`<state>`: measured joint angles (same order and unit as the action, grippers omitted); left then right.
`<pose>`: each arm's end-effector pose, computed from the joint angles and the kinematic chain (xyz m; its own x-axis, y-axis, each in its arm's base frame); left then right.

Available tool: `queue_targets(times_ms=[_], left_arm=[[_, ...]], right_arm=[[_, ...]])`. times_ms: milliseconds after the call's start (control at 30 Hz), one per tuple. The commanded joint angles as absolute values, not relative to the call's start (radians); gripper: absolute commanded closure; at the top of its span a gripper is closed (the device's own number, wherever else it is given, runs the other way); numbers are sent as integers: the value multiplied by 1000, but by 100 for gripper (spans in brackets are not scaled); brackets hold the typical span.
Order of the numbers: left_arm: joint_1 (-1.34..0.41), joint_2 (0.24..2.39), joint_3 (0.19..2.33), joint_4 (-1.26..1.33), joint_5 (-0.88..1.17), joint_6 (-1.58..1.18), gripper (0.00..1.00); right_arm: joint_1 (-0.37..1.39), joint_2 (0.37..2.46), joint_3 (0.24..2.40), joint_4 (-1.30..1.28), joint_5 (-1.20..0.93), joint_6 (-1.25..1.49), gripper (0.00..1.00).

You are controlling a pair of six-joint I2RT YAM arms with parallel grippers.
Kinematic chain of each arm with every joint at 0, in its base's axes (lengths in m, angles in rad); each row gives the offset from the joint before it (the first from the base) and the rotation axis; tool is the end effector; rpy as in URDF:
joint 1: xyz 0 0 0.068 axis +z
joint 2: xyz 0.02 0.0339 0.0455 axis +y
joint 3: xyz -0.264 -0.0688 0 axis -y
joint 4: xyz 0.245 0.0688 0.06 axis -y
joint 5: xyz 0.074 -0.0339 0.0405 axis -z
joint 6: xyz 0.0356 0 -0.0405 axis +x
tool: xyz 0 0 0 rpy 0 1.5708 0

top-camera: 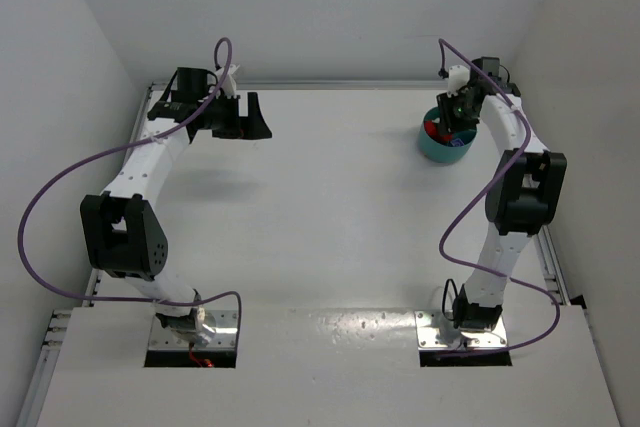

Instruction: Sort the legos into containers by color

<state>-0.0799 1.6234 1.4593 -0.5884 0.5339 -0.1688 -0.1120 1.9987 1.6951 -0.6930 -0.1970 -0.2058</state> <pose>0.3592 -0.0469 0.3248 -0.7454 -0.0854 -0.6612 0.3183 0.8258 -0.4655 0.4385 -0.0423 0.2463 -0.8176 -0.1097 -0.5653 -0.1666 0.9848 0.0499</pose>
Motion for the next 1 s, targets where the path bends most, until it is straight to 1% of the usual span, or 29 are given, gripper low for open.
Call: queue_targets(times_ms=[0,100,133,167,267,400,467,500,533,600,633,667,733,900,967], left_arm=[[-89,1621,1480,-557,545,-173,0],[-98,1611,1471,-557,531,-183,0],[-98,1611,1471,-557,520,-183,0],[-98,1611,1471,-548,520,-192,0],[-107,1591,1462,-548,499,-192,0],[-107,1557,1444,-548,410,-201,0],[-107,1542,1443,-566,384,-192,0],[-107,1531,1443,-593,383,-154,0],[-107,1531,1443,-607,394,-129,0],[-107,1488,1416,-617,394,-78,0],[-107,1474,1392,-617,371,-78,0],[-107,1457,1378,-617,371,-62,0],[-107,1409,1330,-617,336,-51,0],[-107,1299,1229,-592,227,-29,0],[-107,1269,1180,-581,186,-20,0]], right_arm=[[-107,1968,1746,-672,-218,-204,61],[-107,1925,1746,-681,-229,-193,48],[-107,1925,1746,-681,-238,-193,40],[-107,1910,1746,-681,-238,-193,38],[-107,1876,1755,-690,-256,-184,37],[-107,1781,1766,-724,-322,-195,37],[-107,1697,1756,-724,-348,-213,37],[-116,1663,1720,-724,-359,-224,37],[-117,1596,1695,-710,-359,-244,33],[-117,1534,1611,-692,-350,-262,26],[-117,1511,1586,-692,-350,-276,22],[-117,1473,1538,-692,-336,-287,12],[-127,1433,1485,-719,-327,-296,5],[-158,1261,1226,-680,-336,-273,1],[-169,1188,1128,-669,-359,-252,1]])
